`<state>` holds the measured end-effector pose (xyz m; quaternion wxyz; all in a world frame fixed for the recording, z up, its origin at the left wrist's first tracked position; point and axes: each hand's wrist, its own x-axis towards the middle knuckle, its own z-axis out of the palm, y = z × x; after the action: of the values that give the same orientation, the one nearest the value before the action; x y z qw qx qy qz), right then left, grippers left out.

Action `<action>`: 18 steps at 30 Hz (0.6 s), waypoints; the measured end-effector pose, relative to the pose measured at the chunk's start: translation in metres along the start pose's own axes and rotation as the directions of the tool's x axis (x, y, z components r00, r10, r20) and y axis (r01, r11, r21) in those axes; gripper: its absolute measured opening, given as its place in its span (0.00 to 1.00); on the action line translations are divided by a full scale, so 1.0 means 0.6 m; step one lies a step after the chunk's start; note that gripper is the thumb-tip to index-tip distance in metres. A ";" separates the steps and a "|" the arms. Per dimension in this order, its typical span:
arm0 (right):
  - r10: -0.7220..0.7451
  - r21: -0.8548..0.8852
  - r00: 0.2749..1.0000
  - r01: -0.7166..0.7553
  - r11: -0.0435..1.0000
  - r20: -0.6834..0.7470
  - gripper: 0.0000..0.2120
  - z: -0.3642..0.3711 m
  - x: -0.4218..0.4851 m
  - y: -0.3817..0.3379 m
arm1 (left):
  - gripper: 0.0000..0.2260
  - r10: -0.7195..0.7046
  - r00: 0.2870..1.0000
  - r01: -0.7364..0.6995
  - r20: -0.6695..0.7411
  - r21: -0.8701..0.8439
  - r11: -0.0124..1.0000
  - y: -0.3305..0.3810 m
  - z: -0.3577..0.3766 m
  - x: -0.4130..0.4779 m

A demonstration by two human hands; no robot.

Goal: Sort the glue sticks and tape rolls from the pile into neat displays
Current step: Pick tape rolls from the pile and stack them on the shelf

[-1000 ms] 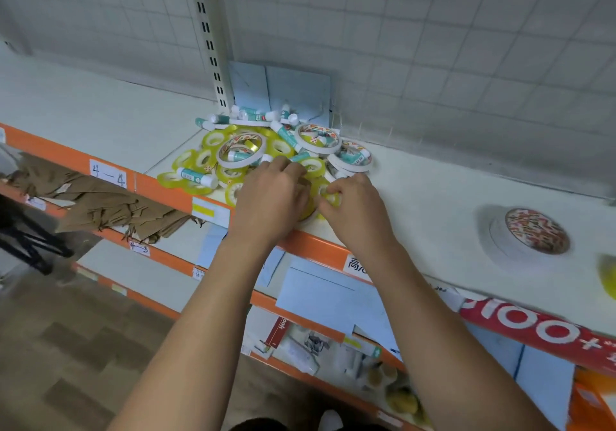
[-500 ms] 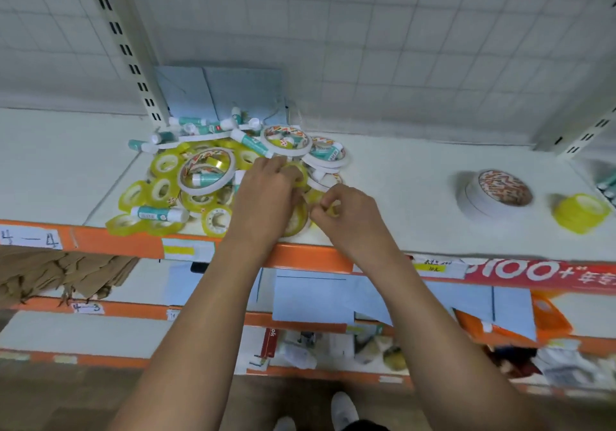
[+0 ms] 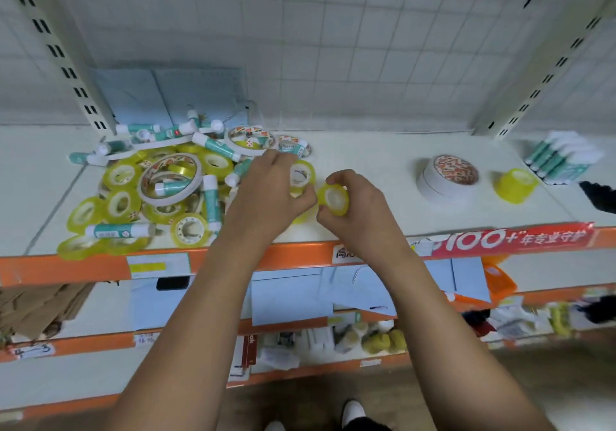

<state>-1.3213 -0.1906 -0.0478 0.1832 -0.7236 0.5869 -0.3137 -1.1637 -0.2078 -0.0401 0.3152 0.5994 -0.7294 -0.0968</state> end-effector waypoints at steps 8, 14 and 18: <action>0.087 -0.115 0.992 -0.097 0.989 -0.088 0.21 -0.121 -0.030 0.092 | 0.23 0.200 0.973 -0.195 0.114 -0.057 0.979 0.126 0.071 0.026; 0.169 -0.148 0.975 -0.190 0.971 -0.142 0.22 -0.232 -0.036 0.210 | 0.21 0.251 0.958 -0.245 0.137 -0.057 0.968 0.251 0.155 0.076; 0.145 -0.157 0.980 -0.166 0.974 -0.133 0.21 -0.302 -0.023 0.299 | 0.18 0.276 0.937 -0.269 0.215 -0.066 0.961 0.336 0.222 0.108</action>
<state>-1.5762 -0.2027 -0.0313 0.1098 -0.6679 0.6761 -0.2911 -1.4096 -0.2469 -0.0175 0.2526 0.4724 -0.8341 -0.1314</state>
